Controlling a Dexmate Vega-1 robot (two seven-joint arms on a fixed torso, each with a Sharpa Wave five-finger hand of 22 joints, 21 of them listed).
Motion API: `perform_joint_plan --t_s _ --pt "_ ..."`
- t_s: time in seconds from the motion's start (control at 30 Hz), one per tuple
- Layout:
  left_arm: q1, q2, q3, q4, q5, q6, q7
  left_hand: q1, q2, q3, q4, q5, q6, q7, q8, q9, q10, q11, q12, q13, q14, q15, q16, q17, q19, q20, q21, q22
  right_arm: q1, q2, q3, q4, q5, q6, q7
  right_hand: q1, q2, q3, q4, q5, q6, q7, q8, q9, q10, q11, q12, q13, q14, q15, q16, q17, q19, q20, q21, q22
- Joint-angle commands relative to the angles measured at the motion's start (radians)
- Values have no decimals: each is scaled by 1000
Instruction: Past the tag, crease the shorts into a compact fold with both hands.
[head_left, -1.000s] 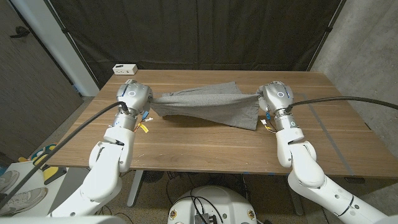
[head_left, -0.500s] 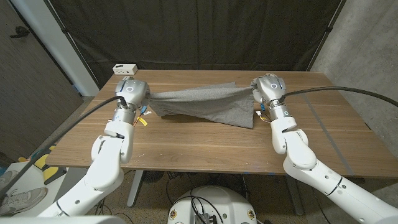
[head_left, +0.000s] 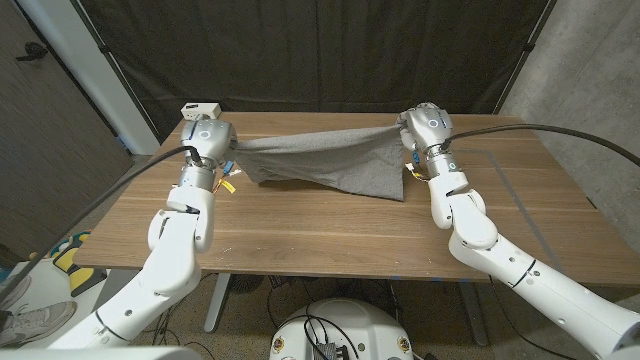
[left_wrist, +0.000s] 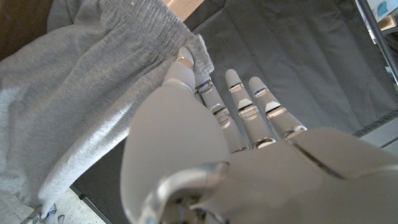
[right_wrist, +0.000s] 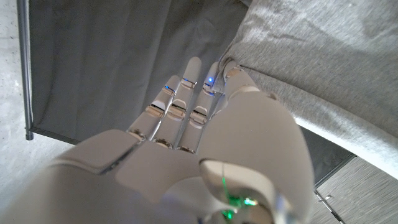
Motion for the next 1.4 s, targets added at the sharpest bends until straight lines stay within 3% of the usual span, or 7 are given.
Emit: perform_joint_plan --t_s 0.03,0.53,0.9,1.4 --pt "-56 7 22 30 18 26 -15 28 10 37 28 0 30 6 4 2 41 -26 0 185 14 -169 11 6 6 -11 8 4 158 32 -66 122 24 47 32 6 2 1 7 4 6 -6 2 36 3 -11 9 6 10 -130 -3 3 2 -26 8 3" --pt "-227 10 97 168 -52 11 -60 34 6 31 23 -7 26 15 -3 -2 48 -28 -7 175 18 -169 17 11 6 -11 12 4 338 99 -170 317 45 93 78 9 1 -3 8 6 9 -9 0 31 3 -12 13 12 14 -133 -11 8 5 -25 13 3" --pt "-380 -4 216 306 -53 30 -71 36 6 28 21 -12 28 17 -7 -4 50 -28 -10 171 19 -168 19 13 7 -12 15 4 441 149 -232 471 85 110 63 11 1 -5 10 6 11 -7 -2 26 -1 -10 14 17 13 -131 -20 10 4 -26 16 3" --pt "-519 -37 354 464 -48 69 -23 34 8 25 23 -18 26 12 -14 -6 48 -28 -13 174 17 -167 18 13 7 -11 19 4 548 191 -312 641 138 134 19 13 2 -8 12 7 12 -8 -4 22 -1 -5 17 21 18 -132 -27 13 8 -28 21 3"
